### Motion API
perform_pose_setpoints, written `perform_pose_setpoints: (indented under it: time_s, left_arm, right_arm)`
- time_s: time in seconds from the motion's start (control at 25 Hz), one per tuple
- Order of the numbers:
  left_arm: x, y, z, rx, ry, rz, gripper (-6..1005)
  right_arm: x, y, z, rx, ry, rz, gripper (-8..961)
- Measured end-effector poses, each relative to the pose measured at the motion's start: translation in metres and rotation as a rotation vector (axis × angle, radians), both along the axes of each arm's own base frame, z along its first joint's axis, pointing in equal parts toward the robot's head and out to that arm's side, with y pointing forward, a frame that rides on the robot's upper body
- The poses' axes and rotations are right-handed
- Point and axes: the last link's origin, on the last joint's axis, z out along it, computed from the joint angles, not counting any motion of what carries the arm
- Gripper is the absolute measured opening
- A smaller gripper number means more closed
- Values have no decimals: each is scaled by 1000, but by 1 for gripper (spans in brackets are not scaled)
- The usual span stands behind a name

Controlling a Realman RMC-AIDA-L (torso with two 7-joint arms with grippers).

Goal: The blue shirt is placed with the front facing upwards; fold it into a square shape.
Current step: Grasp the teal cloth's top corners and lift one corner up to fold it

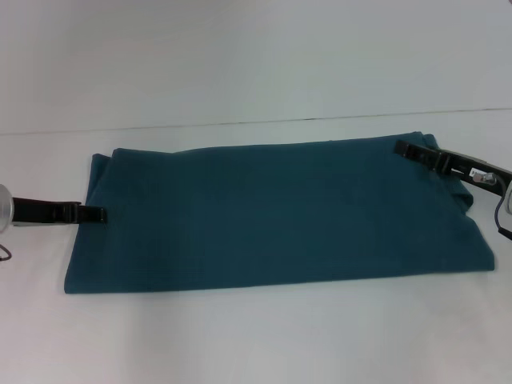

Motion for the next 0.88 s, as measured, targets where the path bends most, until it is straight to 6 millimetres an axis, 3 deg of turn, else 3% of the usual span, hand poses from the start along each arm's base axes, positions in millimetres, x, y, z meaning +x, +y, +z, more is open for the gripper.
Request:
perform_pose_setpoints:
  time_s: [0.44,0.88]
  left_arm:
    - [1,1,-11,-24,9,-10,776]
    - [0,4,-19,-27,36,-33,544]
  right_arm:
    - [-1,1,-5,-14,-7,-2,806]
    - [-5,3,-12,-42,-35,6,806]
